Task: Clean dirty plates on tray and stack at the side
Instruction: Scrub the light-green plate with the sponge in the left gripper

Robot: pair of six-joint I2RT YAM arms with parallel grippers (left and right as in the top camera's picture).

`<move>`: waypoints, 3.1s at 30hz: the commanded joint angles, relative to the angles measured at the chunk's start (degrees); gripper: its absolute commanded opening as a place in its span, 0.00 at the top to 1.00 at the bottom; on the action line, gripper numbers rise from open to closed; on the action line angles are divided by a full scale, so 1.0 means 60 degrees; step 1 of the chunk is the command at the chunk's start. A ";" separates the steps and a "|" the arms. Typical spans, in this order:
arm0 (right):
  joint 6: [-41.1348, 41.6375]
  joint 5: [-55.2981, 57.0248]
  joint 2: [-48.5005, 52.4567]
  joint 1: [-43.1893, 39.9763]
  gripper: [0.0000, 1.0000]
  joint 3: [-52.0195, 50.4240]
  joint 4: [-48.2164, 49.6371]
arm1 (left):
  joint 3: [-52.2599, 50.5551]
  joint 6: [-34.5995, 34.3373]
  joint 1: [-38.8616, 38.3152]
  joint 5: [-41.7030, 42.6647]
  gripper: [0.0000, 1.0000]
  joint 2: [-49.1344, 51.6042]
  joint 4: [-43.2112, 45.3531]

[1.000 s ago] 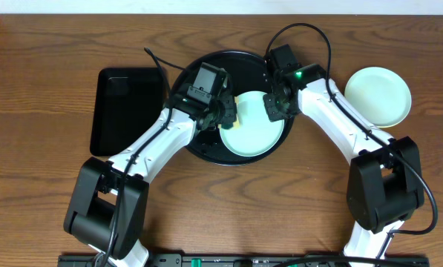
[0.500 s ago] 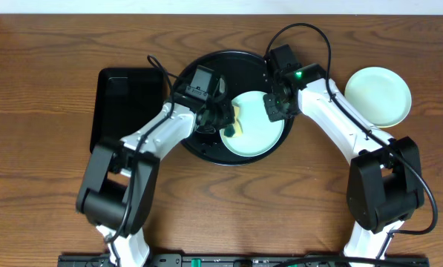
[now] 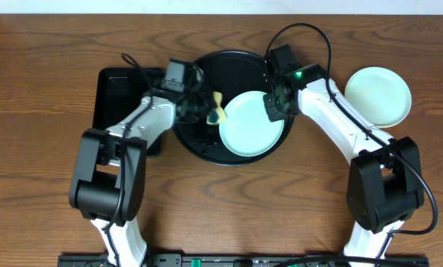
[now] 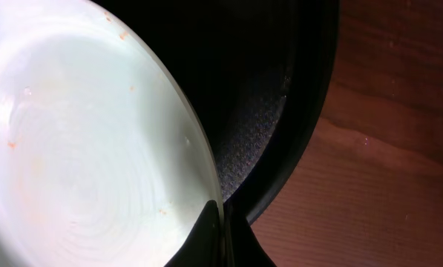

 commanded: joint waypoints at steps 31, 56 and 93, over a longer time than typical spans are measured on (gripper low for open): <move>0.0106 0.0018 -0.0036 -0.0095 0.99 -0.0062 -0.0007 | -0.0069 0.1228 -0.2251 -0.5719 0.92 -0.2164 -0.1905; 0.0106 0.0018 -0.0036 -0.0095 0.99 -0.0062 -0.0047 | -0.0069 0.1093 -0.3279 -0.9012 0.92 -0.0379 0.0087; 0.0106 0.0018 -0.0036 -0.0095 0.99 -0.0062 -0.0040 | -0.0098 0.0623 -0.3366 -0.8094 0.92 -0.0182 -0.0313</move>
